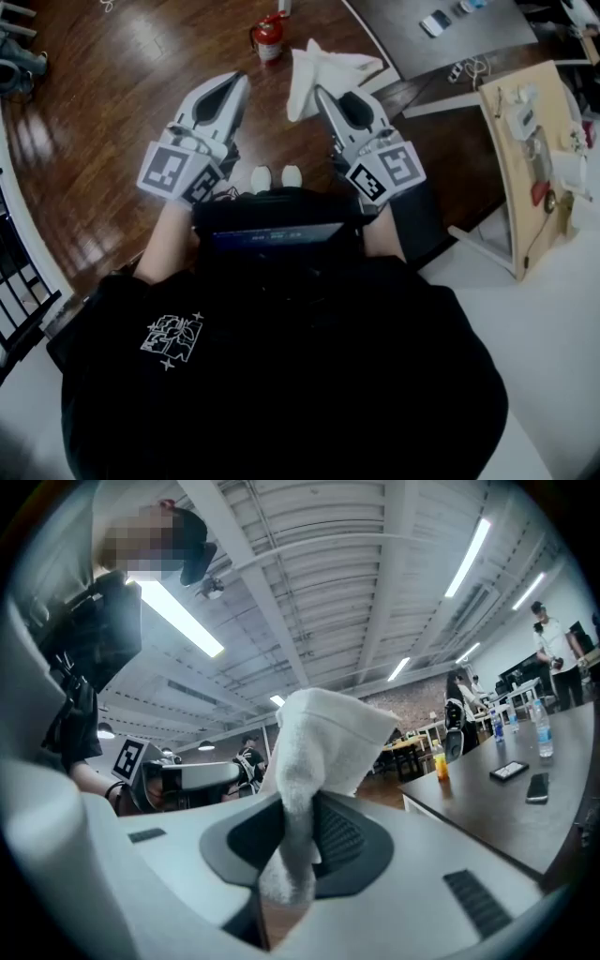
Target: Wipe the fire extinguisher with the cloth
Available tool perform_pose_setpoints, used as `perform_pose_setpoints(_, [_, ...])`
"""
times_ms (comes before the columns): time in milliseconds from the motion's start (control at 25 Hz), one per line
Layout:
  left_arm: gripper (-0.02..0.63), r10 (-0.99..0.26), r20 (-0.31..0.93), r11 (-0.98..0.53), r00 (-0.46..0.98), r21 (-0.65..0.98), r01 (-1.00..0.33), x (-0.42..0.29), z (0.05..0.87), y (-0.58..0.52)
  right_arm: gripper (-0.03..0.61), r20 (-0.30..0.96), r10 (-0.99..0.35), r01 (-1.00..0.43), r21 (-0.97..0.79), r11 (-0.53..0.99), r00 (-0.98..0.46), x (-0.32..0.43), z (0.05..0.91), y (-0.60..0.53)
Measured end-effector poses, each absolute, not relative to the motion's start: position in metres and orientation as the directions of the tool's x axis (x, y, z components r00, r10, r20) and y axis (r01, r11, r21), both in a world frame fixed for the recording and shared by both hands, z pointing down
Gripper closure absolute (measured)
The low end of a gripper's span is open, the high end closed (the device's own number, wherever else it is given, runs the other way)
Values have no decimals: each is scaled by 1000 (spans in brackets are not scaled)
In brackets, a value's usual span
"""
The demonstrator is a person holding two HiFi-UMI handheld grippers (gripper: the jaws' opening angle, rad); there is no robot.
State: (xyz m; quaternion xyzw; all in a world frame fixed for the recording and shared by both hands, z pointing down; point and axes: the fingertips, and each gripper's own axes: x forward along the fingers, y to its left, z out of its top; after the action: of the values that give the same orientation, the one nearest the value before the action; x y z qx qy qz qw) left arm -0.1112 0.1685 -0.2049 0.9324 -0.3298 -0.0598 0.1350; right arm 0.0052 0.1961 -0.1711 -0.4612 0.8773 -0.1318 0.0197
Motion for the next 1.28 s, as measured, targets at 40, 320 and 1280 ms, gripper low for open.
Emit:
perform_pose_setpoints(40, [615, -631, -22, -746, 776, 291, -599, -111, -205, 171, 483, 87, -817, -806, -250, 536, -570, 6, -171, 198])
perform_pose_setpoints(320, [615, -642, -21, -737, 767, 292, -609, -110, -202, 188, 483, 91, -819, -810, -239, 535, -567, 2, -170, 211])
perform_pose_setpoints(1280, [615, -641, -25, -739, 767, 289, -608, -104, -201, 184, 485, 95, -825, -819, -229, 526, -557, 6, -171, 205])
